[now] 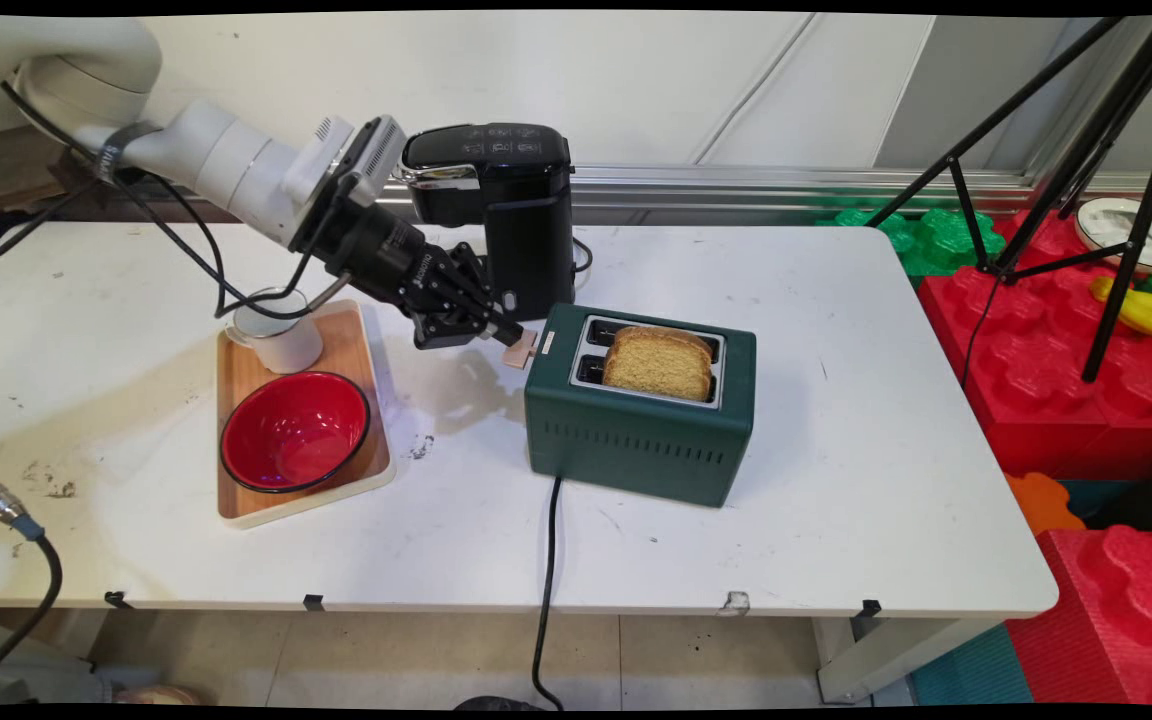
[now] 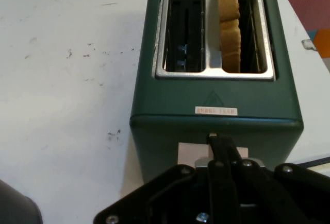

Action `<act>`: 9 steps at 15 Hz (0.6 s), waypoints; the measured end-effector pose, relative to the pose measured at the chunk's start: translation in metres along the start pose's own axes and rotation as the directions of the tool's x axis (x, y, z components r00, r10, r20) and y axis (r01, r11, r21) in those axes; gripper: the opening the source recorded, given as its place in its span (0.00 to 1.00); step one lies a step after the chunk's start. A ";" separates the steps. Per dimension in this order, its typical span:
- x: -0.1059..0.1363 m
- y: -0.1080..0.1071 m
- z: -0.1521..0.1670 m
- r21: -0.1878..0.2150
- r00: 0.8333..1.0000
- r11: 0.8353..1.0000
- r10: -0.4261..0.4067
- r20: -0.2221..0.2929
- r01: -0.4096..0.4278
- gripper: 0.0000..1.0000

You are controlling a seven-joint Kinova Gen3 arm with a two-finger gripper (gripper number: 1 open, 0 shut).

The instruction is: Press the toaster switch

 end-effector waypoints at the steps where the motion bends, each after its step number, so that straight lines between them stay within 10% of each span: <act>1: 0.000 0.000 0.002 -0.002 1.000 1.000 0.001 0.000 -0.001 0.00; 9: -0.003 -0.002 0.018 -0.006 1.000 1.000 0.004 0.005 -0.004 0.00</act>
